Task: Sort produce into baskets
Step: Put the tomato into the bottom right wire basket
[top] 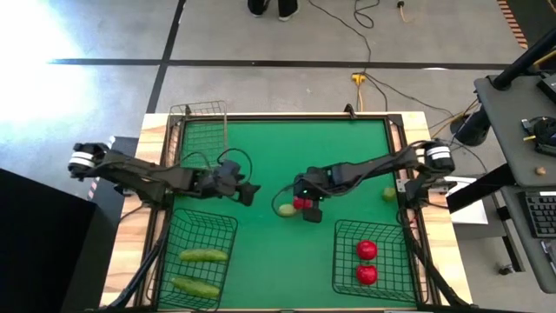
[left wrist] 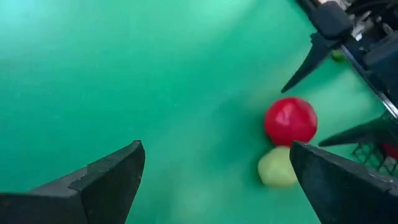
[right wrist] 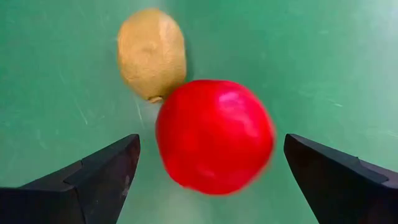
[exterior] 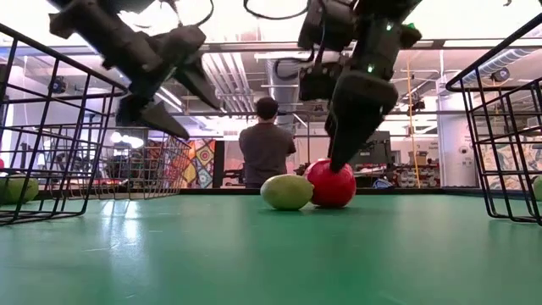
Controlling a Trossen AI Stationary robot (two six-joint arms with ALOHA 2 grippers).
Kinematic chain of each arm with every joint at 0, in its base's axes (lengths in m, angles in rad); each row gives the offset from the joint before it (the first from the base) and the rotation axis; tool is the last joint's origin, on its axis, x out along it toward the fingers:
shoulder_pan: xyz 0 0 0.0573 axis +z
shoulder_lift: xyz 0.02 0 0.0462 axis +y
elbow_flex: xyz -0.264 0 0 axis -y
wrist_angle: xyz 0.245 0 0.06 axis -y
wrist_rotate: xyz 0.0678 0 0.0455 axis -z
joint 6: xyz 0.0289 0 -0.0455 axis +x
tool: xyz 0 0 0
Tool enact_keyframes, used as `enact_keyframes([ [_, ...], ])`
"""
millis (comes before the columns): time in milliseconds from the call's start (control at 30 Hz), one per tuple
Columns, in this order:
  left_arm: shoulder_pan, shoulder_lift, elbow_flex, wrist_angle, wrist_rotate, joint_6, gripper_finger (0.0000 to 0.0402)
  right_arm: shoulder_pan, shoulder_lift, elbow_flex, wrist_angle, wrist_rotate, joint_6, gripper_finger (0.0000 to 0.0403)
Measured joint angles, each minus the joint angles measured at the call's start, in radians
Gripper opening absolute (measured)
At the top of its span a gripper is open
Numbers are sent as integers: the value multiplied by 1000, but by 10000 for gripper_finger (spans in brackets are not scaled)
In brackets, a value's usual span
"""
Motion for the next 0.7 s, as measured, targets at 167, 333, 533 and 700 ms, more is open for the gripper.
enact_keyframes([
  [167, -55, -30, -43, 15, 0, -15, 381, -6, 72, 0, 50, 1, -3, 391],
  [333, -95, -35, -46, 15, 0, -6, 381, -7, 105, 0, 68, 3, 24, 379],
  [533, -109, -34, -38, 11, 38, 58, 373, -7, 115, 0, 66, 3, 87, 315],
  [700, -109, -34, -10, -33, 112, 168, 373, 5, 48, 64, -65, 3, 142, 287],
])
